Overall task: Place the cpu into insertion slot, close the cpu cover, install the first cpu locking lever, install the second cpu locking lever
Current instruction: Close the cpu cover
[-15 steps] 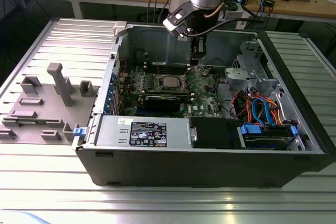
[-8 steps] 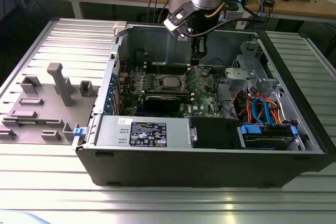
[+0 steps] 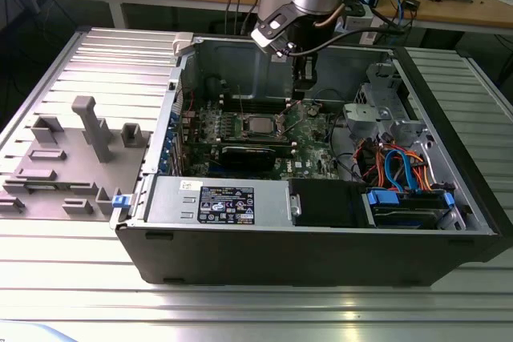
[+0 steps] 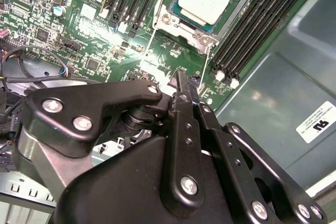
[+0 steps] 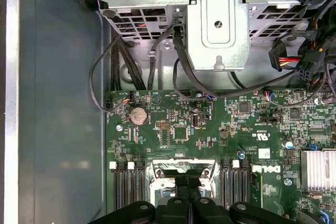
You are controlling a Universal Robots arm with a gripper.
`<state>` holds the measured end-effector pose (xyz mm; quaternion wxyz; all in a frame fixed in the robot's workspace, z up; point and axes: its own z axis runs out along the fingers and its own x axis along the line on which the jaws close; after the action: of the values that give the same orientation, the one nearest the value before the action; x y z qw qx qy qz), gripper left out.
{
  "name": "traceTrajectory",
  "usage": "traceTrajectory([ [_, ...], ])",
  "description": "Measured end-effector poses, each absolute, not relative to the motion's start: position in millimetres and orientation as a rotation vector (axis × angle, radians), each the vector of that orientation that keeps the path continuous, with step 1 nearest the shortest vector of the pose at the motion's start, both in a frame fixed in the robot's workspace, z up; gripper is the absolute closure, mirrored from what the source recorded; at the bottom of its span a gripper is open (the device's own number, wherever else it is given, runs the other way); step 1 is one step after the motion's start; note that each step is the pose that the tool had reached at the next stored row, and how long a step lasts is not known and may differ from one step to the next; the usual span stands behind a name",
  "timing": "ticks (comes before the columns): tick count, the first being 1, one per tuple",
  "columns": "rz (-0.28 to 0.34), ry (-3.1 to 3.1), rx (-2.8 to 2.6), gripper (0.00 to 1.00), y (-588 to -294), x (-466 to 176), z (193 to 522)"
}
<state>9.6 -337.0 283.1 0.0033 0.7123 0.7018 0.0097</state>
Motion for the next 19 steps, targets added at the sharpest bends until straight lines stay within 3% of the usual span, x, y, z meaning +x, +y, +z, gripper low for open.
traceTrajectory([
  [19,0.03,2.2,2.233,0.89,-337.0,14.0,283.1],
])
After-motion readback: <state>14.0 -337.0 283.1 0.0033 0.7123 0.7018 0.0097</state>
